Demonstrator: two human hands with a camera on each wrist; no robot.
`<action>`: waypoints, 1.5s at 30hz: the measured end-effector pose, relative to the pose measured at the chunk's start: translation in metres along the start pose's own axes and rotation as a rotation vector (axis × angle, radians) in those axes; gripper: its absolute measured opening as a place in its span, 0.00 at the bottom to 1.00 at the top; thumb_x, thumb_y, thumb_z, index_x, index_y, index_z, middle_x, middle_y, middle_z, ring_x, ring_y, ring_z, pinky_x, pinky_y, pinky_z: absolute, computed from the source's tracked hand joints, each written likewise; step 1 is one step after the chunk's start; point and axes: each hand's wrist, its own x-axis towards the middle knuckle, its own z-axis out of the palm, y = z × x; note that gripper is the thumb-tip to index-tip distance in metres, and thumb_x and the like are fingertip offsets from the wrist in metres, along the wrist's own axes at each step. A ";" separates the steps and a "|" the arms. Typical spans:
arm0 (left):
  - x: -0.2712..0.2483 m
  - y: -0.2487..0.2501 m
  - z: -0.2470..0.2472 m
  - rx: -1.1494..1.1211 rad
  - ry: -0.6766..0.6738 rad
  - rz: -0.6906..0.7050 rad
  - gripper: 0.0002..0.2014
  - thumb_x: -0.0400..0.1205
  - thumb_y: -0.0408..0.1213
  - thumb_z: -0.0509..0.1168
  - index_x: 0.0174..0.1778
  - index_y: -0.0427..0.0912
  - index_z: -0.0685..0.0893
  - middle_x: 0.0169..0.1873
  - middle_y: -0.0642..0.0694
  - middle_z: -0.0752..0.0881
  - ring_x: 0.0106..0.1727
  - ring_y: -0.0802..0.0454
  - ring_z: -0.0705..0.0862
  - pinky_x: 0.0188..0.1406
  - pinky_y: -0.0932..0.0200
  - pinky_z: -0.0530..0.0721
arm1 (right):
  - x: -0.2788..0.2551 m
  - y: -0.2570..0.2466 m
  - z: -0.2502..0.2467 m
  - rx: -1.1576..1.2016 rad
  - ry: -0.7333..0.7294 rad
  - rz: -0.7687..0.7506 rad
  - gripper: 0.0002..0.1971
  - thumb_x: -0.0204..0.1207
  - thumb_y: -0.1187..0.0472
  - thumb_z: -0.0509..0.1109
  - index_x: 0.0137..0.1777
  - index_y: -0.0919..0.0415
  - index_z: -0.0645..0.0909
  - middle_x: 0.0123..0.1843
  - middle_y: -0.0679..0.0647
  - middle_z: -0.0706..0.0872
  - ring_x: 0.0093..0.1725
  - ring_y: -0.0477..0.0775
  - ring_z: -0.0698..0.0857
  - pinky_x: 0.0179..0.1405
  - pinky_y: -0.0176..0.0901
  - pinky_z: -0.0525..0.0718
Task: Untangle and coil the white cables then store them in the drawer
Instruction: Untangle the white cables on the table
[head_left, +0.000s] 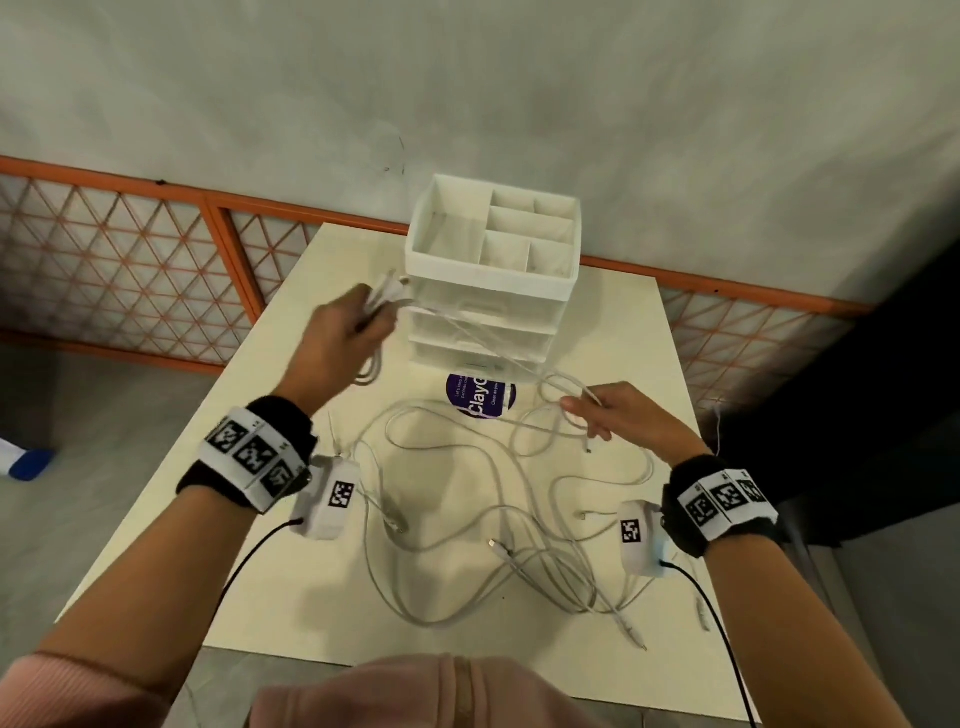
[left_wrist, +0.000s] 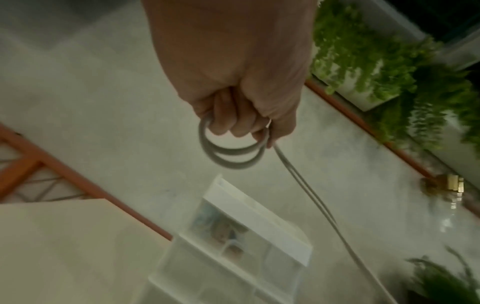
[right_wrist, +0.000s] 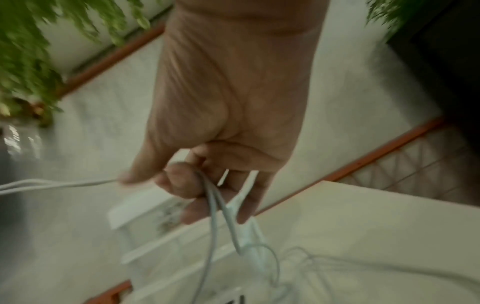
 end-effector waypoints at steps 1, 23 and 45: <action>0.001 -0.009 -0.005 0.056 0.027 -0.016 0.15 0.83 0.36 0.63 0.32 0.41 0.68 0.22 0.50 0.71 0.23 0.55 0.70 0.24 0.63 0.67 | -0.003 0.007 -0.004 0.021 0.022 0.001 0.22 0.79 0.48 0.65 0.27 0.59 0.75 0.20 0.49 0.75 0.32 0.52 0.81 0.43 0.39 0.76; -0.014 0.052 0.044 -0.388 -0.386 -0.019 0.18 0.75 0.51 0.71 0.49 0.39 0.85 0.29 0.56 0.81 0.27 0.65 0.74 0.29 0.73 0.71 | 0.007 -0.098 -0.002 -0.154 0.012 -0.328 0.19 0.83 0.50 0.60 0.31 0.50 0.82 0.27 0.42 0.79 0.30 0.39 0.74 0.42 0.37 0.74; 0.009 -0.037 -0.015 0.103 0.082 0.030 0.14 0.85 0.44 0.57 0.44 0.38 0.81 0.31 0.42 0.80 0.29 0.62 0.78 0.31 0.58 0.69 | 0.036 0.023 -0.032 -0.006 0.279 -0.028 0.17 0.79 0.52 0.67 0.33 0.63 0.77 0.31 0.51 0.79 0.32 0.46 0.80 0.39 0.40 0.79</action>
